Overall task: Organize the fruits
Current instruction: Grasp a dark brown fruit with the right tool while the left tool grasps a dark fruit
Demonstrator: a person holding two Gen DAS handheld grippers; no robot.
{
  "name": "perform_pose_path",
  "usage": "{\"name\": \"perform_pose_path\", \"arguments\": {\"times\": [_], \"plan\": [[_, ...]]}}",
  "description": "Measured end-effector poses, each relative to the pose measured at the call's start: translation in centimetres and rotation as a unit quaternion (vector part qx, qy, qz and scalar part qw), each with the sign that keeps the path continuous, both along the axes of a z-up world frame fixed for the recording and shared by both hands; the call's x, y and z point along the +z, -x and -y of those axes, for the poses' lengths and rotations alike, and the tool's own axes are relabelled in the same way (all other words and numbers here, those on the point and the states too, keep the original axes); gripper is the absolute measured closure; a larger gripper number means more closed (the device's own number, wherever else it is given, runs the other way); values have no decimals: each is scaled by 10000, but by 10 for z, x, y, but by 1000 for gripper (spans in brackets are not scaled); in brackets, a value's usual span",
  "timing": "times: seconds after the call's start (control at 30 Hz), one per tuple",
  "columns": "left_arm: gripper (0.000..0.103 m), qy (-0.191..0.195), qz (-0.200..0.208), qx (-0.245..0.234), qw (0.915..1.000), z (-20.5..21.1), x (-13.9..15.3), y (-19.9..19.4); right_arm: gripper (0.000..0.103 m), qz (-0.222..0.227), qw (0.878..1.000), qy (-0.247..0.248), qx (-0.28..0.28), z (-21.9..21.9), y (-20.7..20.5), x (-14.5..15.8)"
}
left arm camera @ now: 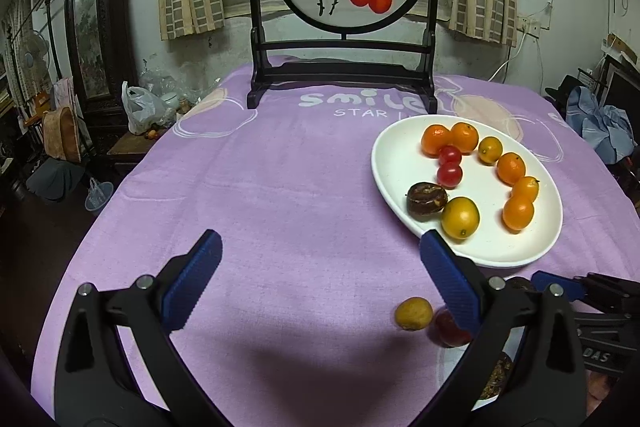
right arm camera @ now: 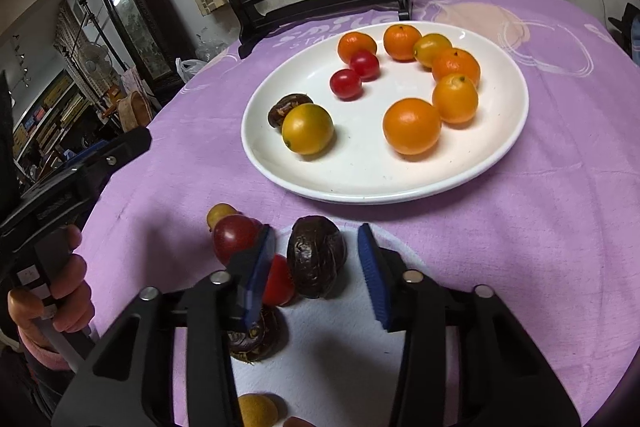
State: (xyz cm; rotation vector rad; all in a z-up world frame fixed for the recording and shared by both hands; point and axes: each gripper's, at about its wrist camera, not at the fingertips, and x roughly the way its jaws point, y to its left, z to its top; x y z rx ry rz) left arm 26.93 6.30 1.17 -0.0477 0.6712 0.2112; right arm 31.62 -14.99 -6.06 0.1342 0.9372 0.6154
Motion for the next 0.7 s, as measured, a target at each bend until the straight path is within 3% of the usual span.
{"name": "perform_pose_path", "arguments": {"times": [0.1,0.3,0.5,0.6,0.67,0.7], "plan": [[2,-2,17,-28,10000,1,1,0,72,-119,9999,-3,11,-2,-3,-6],[2,40,14,-151,9999,4,0,0,78,-125,9998,-139,26,3,1,-3],[5,660,-310,-1241,9896,19,-9,-1,78,-121,9979,-633,-57,26,7,13],[24,663,-453,-1785,9807,37,-14,1,78,-90,9969,-763,-141,36,11,17],[41,683,-617,-2092,9735,49,-21,1,78,-37,9965,-810,-191,42,13,20],[44,660,-689,-2156,9718,53,-25,0,78,2,9964,-818,-208,43,15,22]]}}
